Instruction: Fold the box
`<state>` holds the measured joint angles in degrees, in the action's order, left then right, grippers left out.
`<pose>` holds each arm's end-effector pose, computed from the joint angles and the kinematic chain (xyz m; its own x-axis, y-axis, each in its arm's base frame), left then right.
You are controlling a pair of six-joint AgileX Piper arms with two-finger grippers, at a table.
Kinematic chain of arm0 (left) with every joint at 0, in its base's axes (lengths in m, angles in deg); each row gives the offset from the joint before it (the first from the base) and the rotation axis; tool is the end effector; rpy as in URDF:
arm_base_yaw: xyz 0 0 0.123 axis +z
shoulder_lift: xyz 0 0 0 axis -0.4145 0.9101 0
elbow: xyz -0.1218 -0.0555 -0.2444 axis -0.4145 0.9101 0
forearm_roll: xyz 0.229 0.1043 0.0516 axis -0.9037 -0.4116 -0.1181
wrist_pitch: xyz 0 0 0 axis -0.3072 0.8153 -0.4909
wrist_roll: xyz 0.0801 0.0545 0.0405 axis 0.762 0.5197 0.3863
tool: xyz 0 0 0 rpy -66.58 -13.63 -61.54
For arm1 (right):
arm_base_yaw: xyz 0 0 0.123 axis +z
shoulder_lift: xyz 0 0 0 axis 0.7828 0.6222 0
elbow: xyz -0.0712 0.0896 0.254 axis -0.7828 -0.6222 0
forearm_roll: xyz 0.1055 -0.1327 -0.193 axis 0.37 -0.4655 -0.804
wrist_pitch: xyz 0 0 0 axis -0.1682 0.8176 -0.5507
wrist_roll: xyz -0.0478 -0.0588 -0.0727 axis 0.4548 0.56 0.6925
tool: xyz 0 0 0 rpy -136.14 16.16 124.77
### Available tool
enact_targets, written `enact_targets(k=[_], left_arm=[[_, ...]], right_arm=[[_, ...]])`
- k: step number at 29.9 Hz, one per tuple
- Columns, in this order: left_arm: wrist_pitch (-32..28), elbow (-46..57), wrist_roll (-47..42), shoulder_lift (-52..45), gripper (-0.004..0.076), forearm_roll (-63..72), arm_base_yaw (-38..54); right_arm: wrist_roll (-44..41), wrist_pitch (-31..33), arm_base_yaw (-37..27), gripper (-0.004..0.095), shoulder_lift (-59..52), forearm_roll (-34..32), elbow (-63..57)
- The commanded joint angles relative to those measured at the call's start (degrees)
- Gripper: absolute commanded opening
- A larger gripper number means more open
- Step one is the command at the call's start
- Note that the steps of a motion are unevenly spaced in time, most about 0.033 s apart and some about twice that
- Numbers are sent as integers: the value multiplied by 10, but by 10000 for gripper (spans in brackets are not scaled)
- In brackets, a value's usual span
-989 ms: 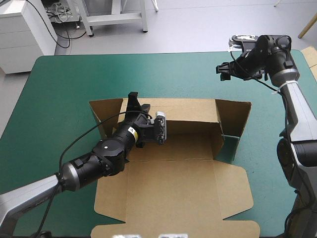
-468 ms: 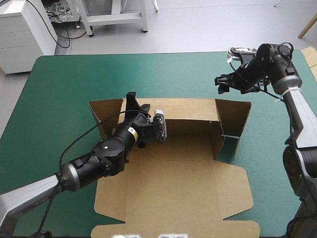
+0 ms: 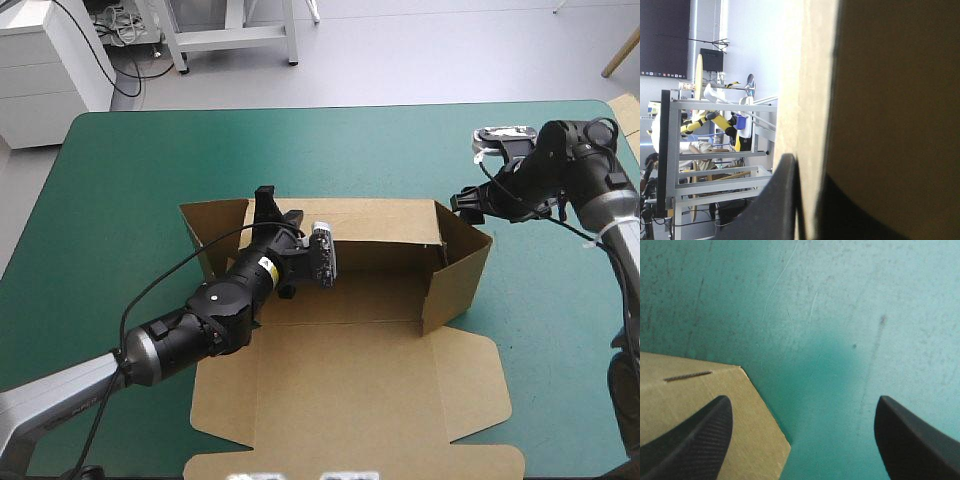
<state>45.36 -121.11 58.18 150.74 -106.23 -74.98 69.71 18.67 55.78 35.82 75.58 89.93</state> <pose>0.2415 -0.2203 0.2755 0.2381 0.9414 -0.2388 0.4942 0.0942 0.8642 0.3496 0.0392 0.3239 -0.9104 -0.1354 -0.3910 -0.1838 0.9789 0.0891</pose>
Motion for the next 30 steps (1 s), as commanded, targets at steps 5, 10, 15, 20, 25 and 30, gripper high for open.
enact_targets(k=[5,10,15,20,25,30], left_arm=[[21,4,-16,-3,-8,50,0],[19,4,-16,-3,-8,50,0],[20,4,-23,-3,-8,48,0],[20,4,-23,-3,-8,48,0],[20,4,-23,-3,-8,48,0],[20,4,-23,-3,-8,48,0]], right_arm=[[62,-91,-4,722,-93,52,-92],[159,-194,-4,722,-159,142,-198],[215,-266,-4,722,-217,167,-277],[269,-282,-4,722,-257,187,-320],[295,-268,-4,722,-263,209,-336],[316,-242,-4,722,-263,216,-343]])
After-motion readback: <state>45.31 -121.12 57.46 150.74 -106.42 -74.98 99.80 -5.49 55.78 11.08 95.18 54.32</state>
